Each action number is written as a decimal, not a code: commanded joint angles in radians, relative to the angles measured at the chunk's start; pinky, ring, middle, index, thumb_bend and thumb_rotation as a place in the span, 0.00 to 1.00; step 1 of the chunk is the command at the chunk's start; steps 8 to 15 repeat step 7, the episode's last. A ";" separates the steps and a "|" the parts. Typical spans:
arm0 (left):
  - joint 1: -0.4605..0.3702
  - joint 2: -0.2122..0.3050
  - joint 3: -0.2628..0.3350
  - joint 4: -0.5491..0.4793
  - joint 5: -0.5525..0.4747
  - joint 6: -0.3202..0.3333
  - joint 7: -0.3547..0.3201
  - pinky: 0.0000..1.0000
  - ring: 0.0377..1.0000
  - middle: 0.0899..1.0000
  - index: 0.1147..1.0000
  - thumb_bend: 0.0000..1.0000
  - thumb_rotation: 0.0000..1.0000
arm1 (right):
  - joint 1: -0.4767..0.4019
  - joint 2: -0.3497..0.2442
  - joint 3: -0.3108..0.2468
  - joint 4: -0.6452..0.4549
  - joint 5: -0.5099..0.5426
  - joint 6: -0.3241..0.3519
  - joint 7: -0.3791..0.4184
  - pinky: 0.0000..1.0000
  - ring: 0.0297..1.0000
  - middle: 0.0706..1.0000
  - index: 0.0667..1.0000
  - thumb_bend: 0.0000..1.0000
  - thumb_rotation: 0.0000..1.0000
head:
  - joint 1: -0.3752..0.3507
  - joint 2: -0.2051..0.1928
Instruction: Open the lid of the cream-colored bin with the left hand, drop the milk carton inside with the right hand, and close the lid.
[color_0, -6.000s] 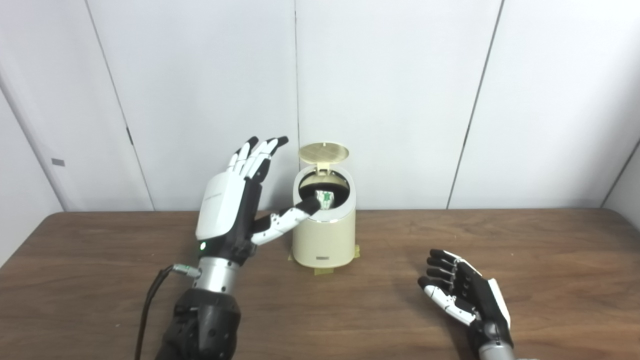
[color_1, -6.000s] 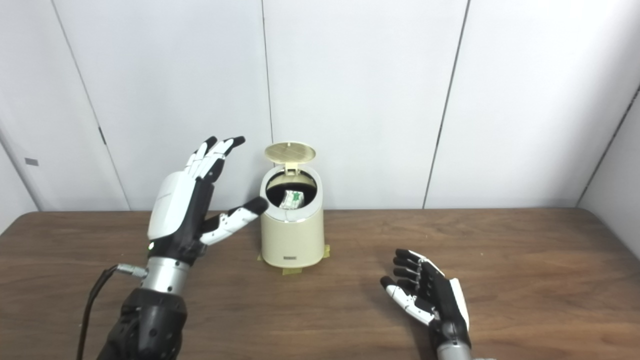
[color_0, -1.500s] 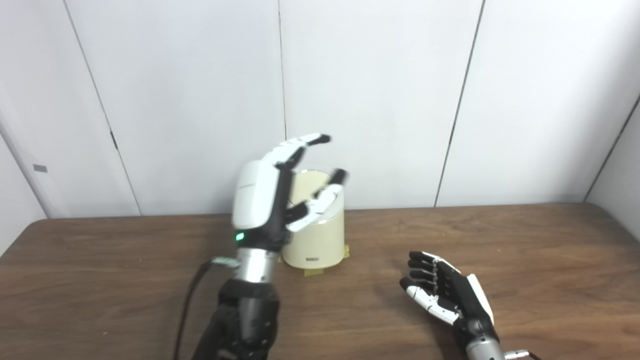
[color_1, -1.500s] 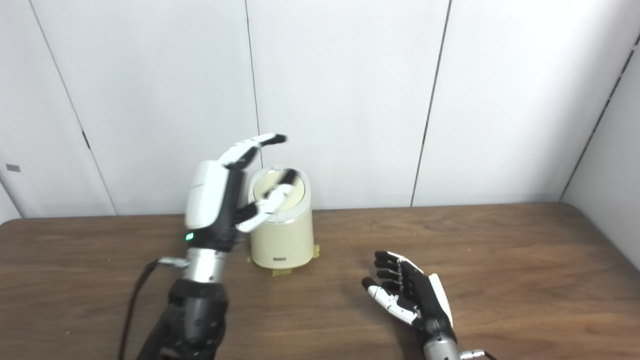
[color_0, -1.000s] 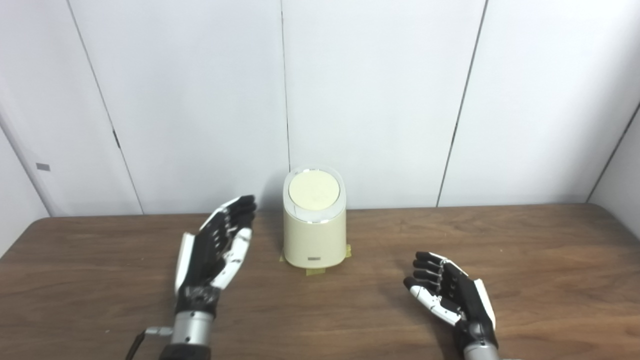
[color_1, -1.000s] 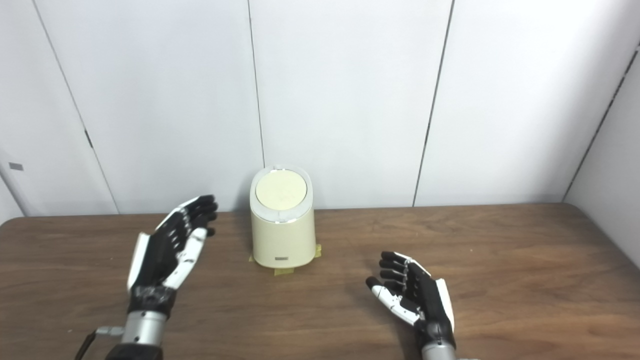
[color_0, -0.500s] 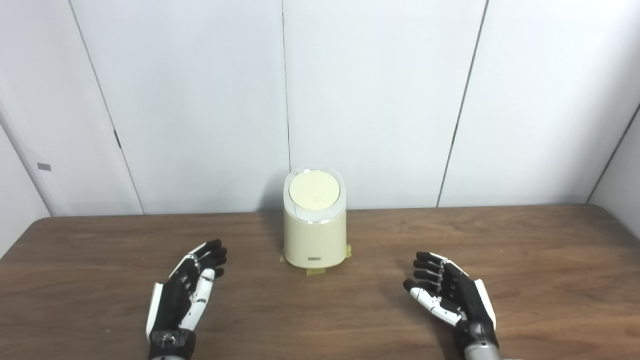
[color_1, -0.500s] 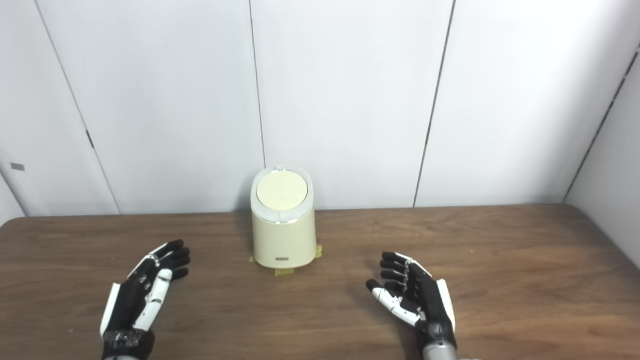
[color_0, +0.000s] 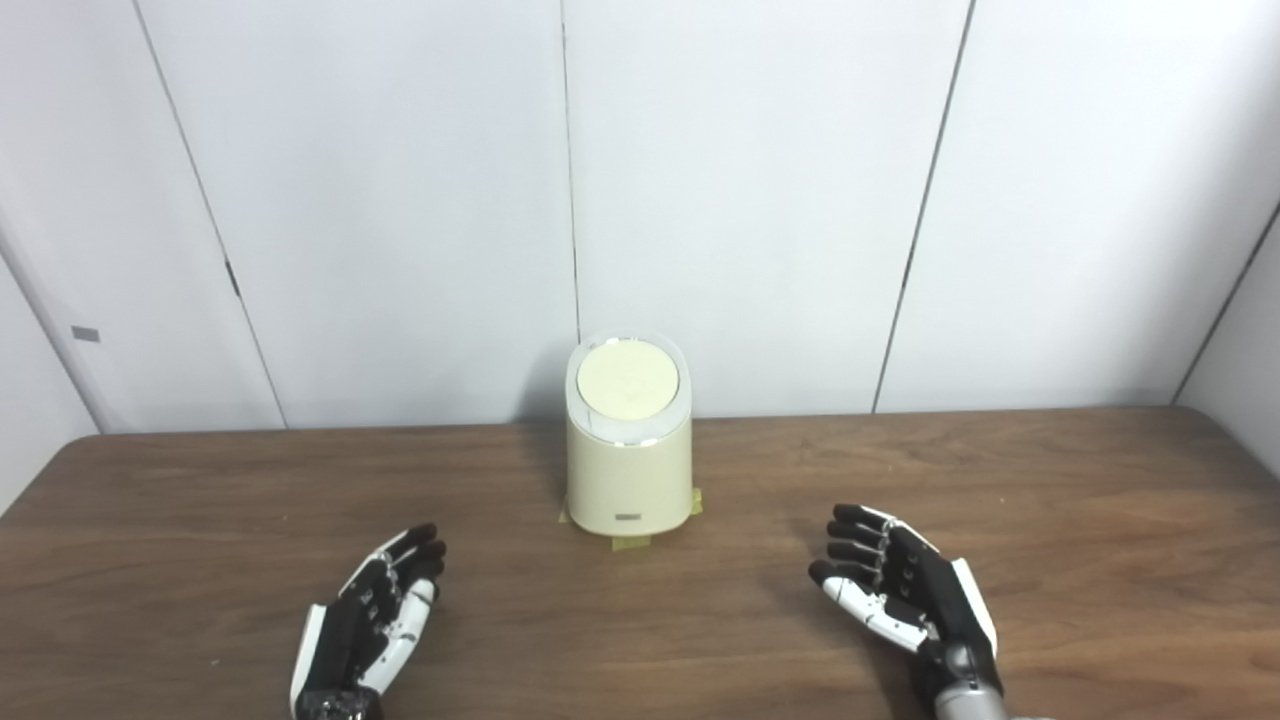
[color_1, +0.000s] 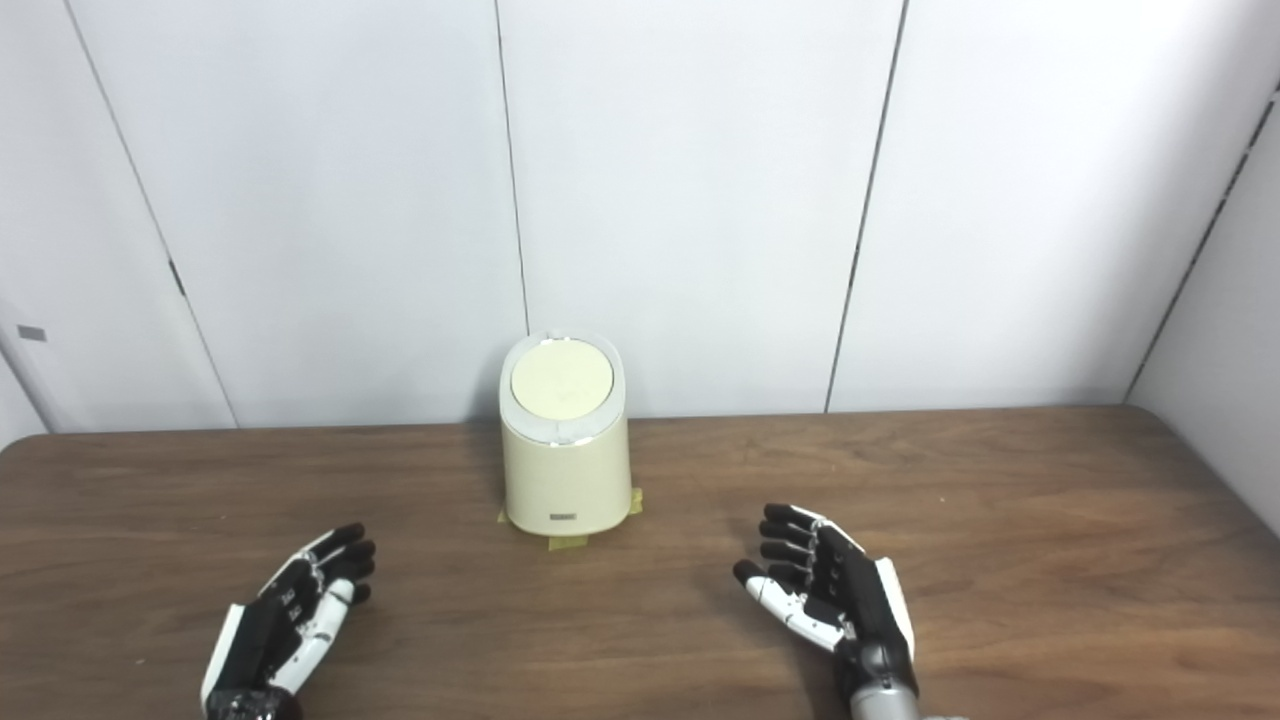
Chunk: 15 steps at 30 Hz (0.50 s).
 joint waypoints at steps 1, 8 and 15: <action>-0.028 0.008 0.005 0.012 0.006 -0.015 0.001 0.77 0.79 0.77 0.76 0.20 0.21 | -0.018 -0.003 -0.008 -0.003 0.004 -0.004 0.003 0.62 0.67 0.68 0.67 0.33 0.09 | -0.001 0.000; -0.031 0.009 0.003 0.010 0.017 -0.007 0.002 0.78 0.79 0.77 0.76 0.20 0.29 | -0.022 -0.010 -0.002 -0.005 -0.010 0.014 0.006 0.63 0.67 0.68 0.67 0.34 0.16 | 0.000 0.004; -0.031 0.009 0.003 0.010 0.017 -0.007 0.002 0.78 0.79 0.77 0.76 0.20 0.29 | -0.022 -0.010 -0.002 -0.005 -0.010 0.014 0.006 0.63 0.67 0.68 0.67 0.34 0.16 | 0.000 0.004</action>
